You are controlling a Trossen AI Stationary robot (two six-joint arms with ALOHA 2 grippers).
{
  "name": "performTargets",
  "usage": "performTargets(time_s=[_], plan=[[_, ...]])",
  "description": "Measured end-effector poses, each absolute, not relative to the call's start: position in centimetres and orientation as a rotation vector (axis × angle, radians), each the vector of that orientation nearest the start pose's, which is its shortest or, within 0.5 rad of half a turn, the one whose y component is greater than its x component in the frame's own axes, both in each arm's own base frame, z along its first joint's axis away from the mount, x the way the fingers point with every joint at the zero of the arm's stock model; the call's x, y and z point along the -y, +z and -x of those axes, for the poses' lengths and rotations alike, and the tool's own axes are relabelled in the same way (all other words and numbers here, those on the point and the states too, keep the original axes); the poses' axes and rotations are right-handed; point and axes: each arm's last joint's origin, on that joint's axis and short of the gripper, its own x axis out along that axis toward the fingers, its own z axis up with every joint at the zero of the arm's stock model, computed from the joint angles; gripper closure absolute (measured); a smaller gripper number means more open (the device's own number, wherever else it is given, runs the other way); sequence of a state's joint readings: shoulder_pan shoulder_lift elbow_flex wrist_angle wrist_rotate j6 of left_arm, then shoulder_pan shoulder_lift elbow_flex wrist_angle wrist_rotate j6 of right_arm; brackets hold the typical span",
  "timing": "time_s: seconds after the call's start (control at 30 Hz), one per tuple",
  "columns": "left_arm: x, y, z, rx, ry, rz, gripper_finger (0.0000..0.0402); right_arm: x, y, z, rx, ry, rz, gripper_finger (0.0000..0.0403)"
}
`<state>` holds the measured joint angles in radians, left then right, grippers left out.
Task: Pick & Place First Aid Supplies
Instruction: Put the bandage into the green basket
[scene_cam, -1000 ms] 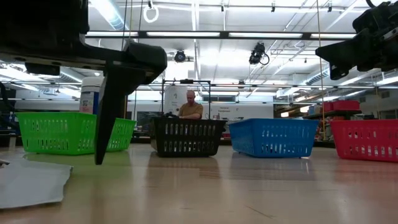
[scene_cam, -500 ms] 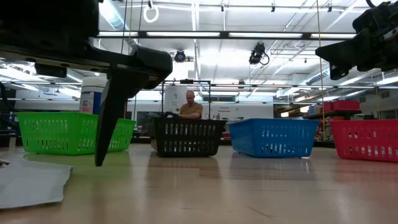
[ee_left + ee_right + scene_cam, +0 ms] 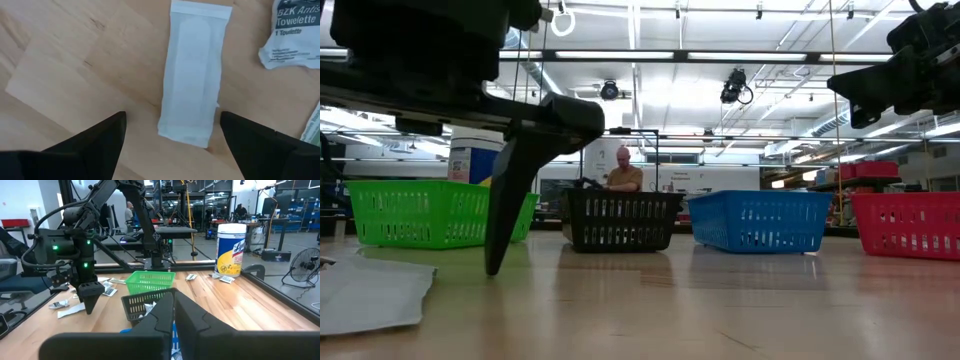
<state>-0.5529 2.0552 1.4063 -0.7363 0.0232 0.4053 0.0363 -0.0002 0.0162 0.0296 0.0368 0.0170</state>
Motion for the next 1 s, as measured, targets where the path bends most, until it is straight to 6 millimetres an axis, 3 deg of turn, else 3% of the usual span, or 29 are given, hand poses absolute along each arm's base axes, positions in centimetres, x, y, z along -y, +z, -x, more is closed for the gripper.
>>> performTargets(time_s=[0.2, 0.63, 1.0], plan=[[20.66, 14.12, -33.33, -1.255, -0.759, -0.696, 0.0092, -0.25, 17.19, -9.65, 0.046, 0.0, -0.019, 0.038], [20.72, 13.99, -33.27, -1.259, -0.787, -0.673, 0.0221, -0.24, 17.19, -9.65, 0.046, 0.0, -0.019, 0.038], [20.74, 13.94, -33.25, -1.26, -0.792, -0.671, 0.0241, -0.25, 17.19, -9.65, 0.046, 0.0, -0.019, 0.038]])
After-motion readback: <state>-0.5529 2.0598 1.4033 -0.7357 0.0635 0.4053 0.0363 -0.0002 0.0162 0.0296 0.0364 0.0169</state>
